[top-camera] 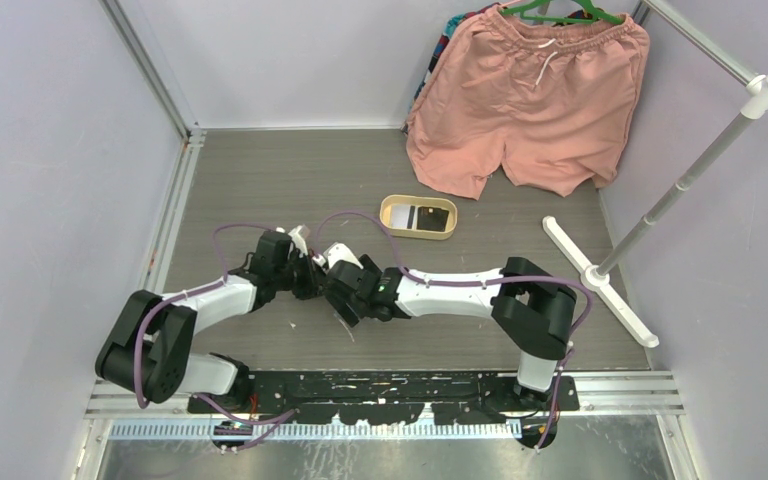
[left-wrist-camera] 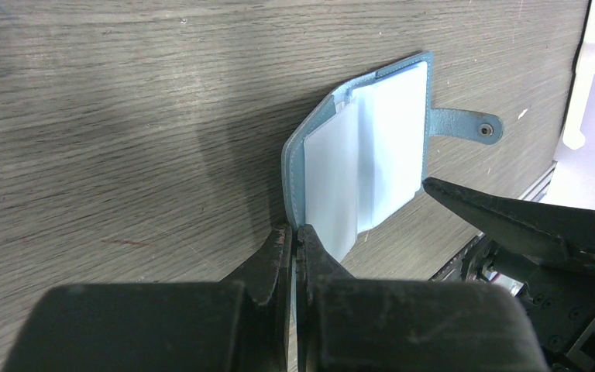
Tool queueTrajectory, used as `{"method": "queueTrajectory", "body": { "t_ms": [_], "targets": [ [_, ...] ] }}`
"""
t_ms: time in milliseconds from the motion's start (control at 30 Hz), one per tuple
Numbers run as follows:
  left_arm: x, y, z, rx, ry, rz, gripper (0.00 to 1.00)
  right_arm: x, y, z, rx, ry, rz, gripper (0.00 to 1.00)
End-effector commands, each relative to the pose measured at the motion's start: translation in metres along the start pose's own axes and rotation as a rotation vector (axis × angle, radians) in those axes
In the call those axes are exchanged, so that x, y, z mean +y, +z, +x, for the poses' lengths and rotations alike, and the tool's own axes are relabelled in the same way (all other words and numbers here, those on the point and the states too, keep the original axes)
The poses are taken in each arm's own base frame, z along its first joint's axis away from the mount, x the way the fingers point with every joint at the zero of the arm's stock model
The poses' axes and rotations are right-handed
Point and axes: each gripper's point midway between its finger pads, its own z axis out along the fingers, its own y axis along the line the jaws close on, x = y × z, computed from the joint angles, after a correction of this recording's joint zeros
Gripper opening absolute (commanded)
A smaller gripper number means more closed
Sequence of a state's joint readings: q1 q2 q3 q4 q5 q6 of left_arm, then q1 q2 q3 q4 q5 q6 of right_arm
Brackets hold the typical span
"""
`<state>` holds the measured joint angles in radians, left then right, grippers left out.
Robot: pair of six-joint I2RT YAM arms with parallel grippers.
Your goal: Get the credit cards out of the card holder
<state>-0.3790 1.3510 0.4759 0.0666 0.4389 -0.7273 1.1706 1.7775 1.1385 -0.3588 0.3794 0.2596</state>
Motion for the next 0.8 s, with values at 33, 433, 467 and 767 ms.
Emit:
{"method": "queueTrajectory", "body": {
  "t_ms": [33,433,467,767],
  "targets": [
    [-0.011,-0.001,-0.01,-0.015,0.028,0.033,0.0,0.006,0.001,-0.015,-0.047,-0.004,-0.023,0.79],
    [-0.01,-0.001,-0.009,-0.011,0.028,0.029,0.0,0.002,0.011,-0.009,-0.028,-0.036,0.013,0.79],
    [-0.01,-0.001,-0.009,-0.011,0.028,0.03,0.0,0.001,0.011,-0.011,-0.034,-0.033,0.019,0.79],
    [-0.01,-0.001,-0.007,-0.006,0.029,0.032,0.0,-0.019,0.009,-0.024,-0.096,0.001,0.129,0.8]
  ]
}}
